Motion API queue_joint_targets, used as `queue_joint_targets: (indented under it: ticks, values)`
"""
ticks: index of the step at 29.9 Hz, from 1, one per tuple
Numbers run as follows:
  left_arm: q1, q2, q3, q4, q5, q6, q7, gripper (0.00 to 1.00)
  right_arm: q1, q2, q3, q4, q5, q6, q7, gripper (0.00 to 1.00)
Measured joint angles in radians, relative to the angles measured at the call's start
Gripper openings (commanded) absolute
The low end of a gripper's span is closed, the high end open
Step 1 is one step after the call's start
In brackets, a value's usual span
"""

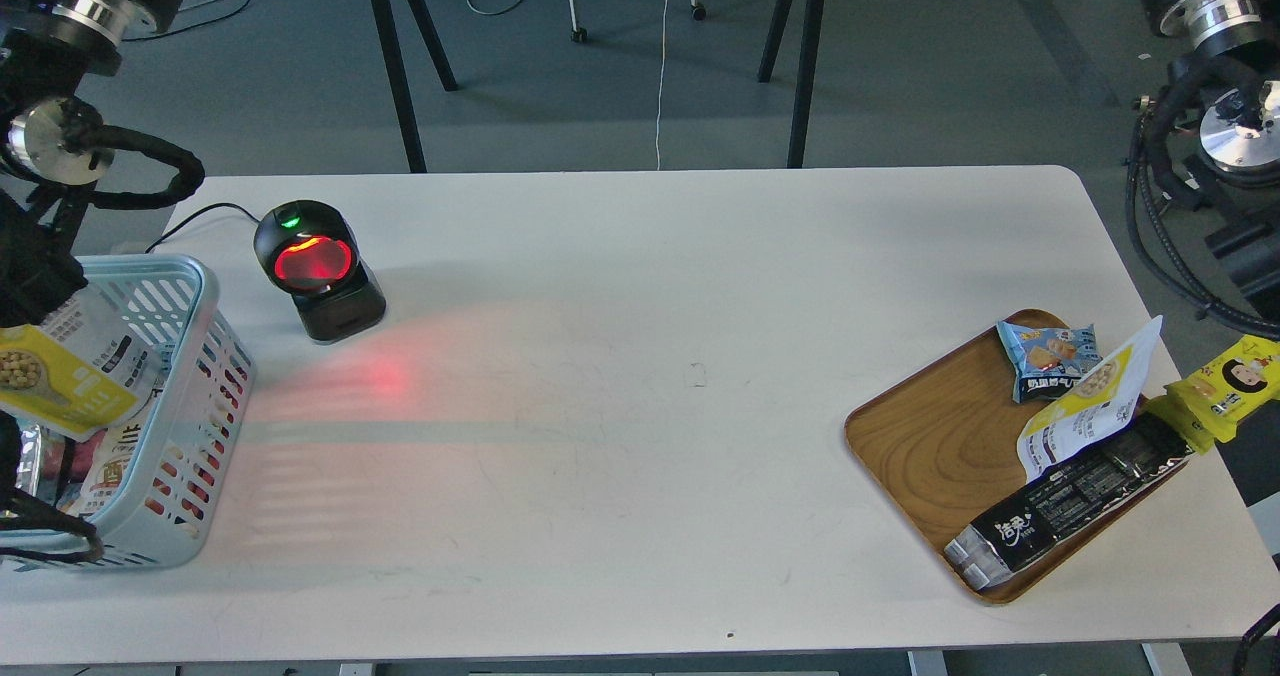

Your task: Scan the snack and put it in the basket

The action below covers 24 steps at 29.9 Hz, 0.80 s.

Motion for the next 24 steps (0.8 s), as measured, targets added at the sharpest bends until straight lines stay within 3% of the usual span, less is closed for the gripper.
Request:
queue_joint_targets:
  ticks: [7, 13, 24]
  values:
    - [0.024, -0.109, -0.051, 0.118, -0.214, 0.000, 0.010, 0.99, -0.043, 0.056, 0.028, -0.005, 0.004, 0.012, -0.018, 0.98]
    - [0.066, -0.147, -0.053, 0.126, -0.322, 0.000, 0.084, 0.99, -0.077, 0.081, 0.039, -0.006, 0.005, 0.016, -0.020, 0.99]
    - [0.076, -0.183, -0.063, 0.129, -0.369, 0.000, 0.090, 0.99, -0.117, 0.099, 0.054, -0.003, 0.004, 0.016, -0.014, 0.99]
